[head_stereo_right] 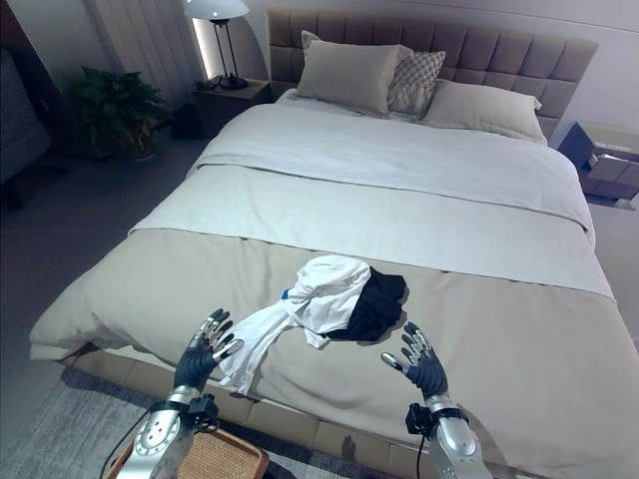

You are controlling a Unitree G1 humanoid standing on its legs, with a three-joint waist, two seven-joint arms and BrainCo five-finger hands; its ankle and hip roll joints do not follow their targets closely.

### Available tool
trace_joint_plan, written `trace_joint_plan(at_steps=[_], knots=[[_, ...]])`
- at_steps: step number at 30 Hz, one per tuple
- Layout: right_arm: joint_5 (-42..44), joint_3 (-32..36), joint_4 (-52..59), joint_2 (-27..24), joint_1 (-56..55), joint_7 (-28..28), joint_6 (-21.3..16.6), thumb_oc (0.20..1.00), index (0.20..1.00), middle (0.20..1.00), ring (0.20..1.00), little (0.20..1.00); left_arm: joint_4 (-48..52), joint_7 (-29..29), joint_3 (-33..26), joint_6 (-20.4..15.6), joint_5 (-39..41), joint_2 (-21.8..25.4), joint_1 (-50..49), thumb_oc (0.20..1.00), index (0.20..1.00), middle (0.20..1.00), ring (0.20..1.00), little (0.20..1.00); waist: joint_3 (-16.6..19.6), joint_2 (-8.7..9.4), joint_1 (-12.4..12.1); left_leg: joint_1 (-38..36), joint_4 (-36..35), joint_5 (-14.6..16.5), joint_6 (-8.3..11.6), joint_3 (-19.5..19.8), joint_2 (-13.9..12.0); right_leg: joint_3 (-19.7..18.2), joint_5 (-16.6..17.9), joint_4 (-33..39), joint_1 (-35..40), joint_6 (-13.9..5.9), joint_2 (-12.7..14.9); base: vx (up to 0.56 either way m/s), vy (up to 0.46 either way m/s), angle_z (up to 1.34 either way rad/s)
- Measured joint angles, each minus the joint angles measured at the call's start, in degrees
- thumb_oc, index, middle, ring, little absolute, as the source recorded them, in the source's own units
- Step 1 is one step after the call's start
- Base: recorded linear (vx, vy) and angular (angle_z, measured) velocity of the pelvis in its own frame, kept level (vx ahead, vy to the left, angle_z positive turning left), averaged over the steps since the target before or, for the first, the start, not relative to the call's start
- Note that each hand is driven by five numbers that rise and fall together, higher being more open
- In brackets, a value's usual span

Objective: Pick up clothes into the bucket

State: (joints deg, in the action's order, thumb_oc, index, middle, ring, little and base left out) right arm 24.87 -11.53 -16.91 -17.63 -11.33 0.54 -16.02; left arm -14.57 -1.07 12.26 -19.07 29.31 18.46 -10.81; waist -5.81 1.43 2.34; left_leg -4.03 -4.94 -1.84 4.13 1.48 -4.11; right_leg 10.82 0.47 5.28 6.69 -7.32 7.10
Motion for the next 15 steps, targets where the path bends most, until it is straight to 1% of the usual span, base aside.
trace_joint_plan(at_steps=[8, 12, 14, 15], knots=[[0.0, 0.0, 0.1, 0.0, -0.2, -0.4, 0.0, 1.000, 1.000, 1.000, 1.000, 1.000, 0.0, 0.3, 0.0, 0.0, 1.3, 0.0, -2.4, 1.000, 1.000, 1.000, 1.000, 1.000, 0.6, 0.76, 0.0, -0.3, 0.3, -0.5, -0.03, 0.3, -0.1, 0.2, 0.0, -0.1, 0.6, 0.03, -0.2, 0.02, -0.044, 0.02], [0.0, -0.1, 0.1, -0.3, -0.2, -0.9, 0.0, 1.000, 1.000, 1.000, 1.000, 1.000, 0.5, 0.4, 0.0, 0.0, 1.3, 0.1, -2.1, 1.000, 1.000, 1.000, 1.000, 1.000, 0.4, 1.00, -0.1, 2.1, 2.9, -0.4, 0.18, 2.1, 0.0, 1.3, -0.1, -0.2, 0.5, 0.17, -0.5, -0.02, -0.062, 0.22], [0.0, -0.1, 0.1, -0.5, -0.2, -1.4, 0.0, 1.000, 1.000, 1.000, 1.000, 1.000, 0.5, 0.6, 0.0, 0.0, 1.3, 0.2, -2.3, 1.000, 1.000, 1.000, 1.000, 1.000, -0.1, 1.01, -0.1, 2.8, 4.5, -0.1, 0.64, 2.6, -0.2, 1.7, -0.3, -0.2, 0.7, 0.46, -0.8, 0.00, -0.014, 0.14], [0.0, -0.2, 0.1, -0.6, 0.0, -1.7, 0.0, 1.000, 1.000, 1.000, 1.000, 1.000, 0.5, 0.7, -0.1, 0.0, 1.3, 0.2, -2.3, 1.000, 1.000, 1.000, 1.000, 1.000, -1.1, 1.08, -0.3, 3.6, 6.7, 0.5, 1.52, 3.3, -0.3, 2.0, -0.7, -0.2, 1.3, 0.58, -0.9, 0.00, 0.141, 0.12]])
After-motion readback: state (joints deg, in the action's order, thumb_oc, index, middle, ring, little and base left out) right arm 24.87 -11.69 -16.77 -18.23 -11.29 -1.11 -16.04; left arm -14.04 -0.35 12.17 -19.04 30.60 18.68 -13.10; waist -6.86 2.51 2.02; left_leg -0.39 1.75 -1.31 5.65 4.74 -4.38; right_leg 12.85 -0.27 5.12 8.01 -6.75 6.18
